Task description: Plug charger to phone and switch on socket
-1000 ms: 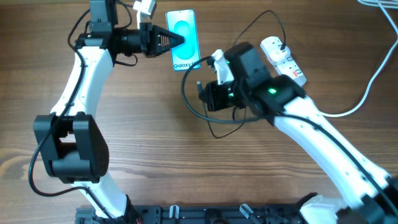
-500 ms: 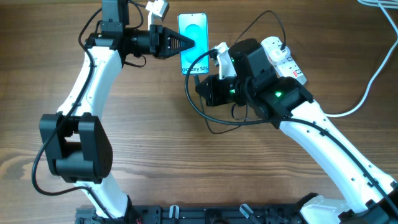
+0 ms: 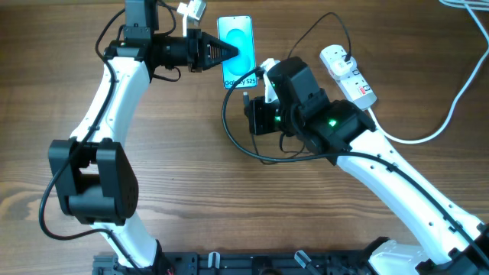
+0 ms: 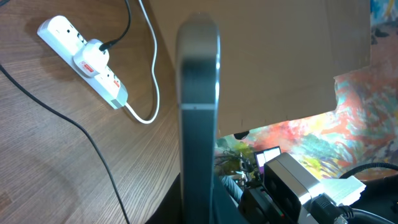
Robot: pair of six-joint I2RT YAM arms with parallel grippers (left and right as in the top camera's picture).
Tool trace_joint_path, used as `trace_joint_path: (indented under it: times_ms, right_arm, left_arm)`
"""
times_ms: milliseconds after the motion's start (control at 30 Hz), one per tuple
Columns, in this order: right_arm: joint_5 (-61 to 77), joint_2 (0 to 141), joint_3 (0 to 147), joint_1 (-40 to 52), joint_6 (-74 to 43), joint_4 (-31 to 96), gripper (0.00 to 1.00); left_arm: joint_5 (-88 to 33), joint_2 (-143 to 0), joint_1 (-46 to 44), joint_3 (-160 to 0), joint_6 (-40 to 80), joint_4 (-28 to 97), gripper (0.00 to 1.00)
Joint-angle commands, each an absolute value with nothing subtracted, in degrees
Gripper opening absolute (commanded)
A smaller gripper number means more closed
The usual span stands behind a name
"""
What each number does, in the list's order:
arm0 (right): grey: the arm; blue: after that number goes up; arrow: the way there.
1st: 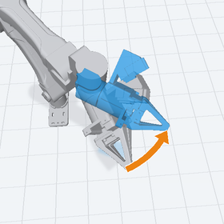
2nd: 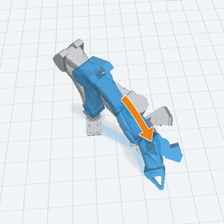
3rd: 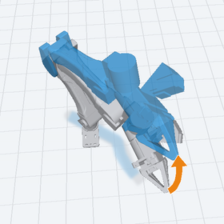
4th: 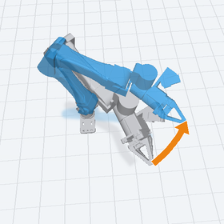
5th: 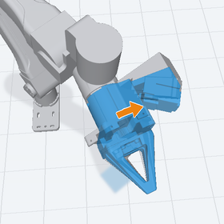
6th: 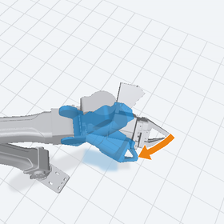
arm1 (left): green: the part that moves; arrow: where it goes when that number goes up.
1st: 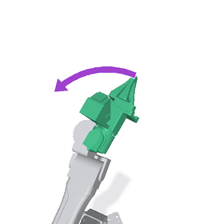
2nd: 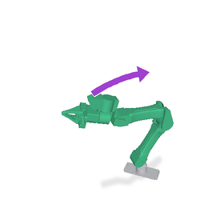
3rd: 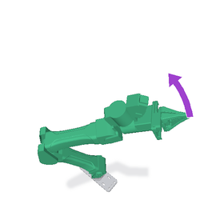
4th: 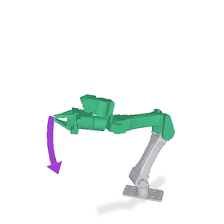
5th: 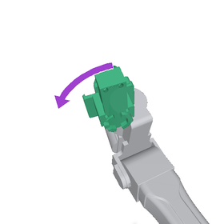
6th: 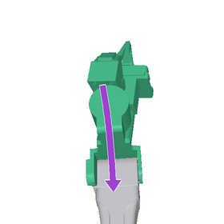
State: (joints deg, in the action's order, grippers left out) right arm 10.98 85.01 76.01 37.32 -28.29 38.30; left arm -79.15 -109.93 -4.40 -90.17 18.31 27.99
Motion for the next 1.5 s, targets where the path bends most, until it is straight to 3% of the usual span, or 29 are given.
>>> trace_joint_path:
  times_ms: [0,1467]
  right_arm:
    - [11.7,85.4,76.3,37.3,-28.7,37.7,0.04]
    - [14.0,86.5,76.3,37.3,-30.0,35.6,0.04]
  left_arm:
    - [-81.5,-108.4,-4.1,-90.4,18.5,27.5,0.04]
    - [-82.4,-108.4,-4.3,-90.4,18.9,26.3,0.04]
